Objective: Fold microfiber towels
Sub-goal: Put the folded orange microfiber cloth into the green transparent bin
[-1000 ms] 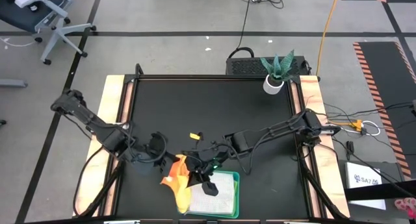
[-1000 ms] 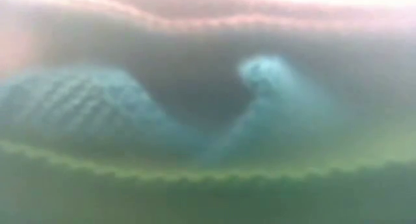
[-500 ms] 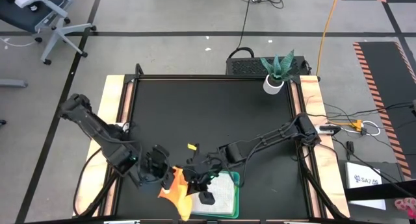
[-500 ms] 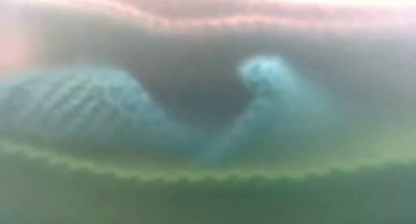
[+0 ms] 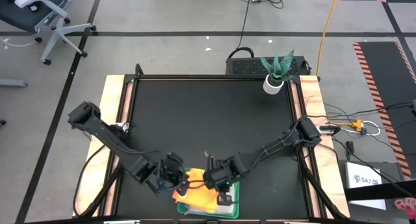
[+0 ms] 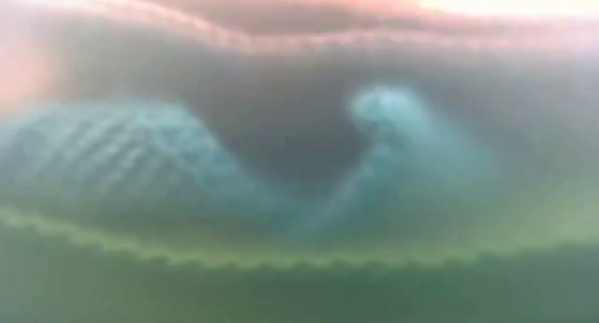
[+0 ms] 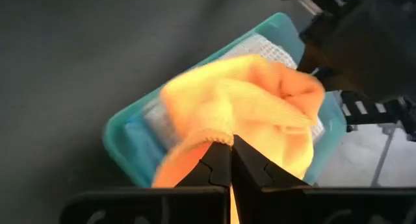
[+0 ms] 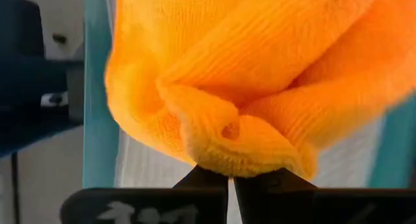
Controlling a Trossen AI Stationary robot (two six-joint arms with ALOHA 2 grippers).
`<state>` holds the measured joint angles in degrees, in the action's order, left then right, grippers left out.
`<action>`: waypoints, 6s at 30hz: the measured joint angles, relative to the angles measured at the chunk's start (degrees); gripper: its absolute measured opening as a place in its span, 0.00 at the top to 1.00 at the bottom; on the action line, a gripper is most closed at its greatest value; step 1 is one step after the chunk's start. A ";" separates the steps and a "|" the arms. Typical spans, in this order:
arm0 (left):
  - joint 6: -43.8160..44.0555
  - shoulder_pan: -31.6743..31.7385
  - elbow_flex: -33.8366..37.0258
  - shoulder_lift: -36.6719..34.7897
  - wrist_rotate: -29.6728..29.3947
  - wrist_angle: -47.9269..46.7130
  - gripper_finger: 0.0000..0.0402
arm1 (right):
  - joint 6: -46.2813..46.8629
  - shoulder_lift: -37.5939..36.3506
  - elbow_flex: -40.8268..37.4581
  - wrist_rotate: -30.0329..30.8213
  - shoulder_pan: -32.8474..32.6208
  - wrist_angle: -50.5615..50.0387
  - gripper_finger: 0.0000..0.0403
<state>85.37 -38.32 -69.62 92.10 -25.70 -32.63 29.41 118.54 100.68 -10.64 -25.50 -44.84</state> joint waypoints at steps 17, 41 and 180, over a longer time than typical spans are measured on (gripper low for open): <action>-8.77 6.43 -0.03 9.93 7.18 12.43 1.00 | -2.08 -1.85 -3.99 3.24 -2.89 -5.50 0.91; -8.95 4.36 -0.03 4.40 4.62 2.56 1.00 | -3.08 -7.12 -3.99 2.61 0.26 -14.21 0.58; -23.91 17.79 0.01 -2.14 20.69 -21.74 0.54 | 4.85 -11.85 -26.29 1.60 0.33 15.87 1.00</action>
<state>61.46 -20.53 -69.60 89.96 -5.01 -54.37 34.26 106.69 74.39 -9.04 -25.17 -28.97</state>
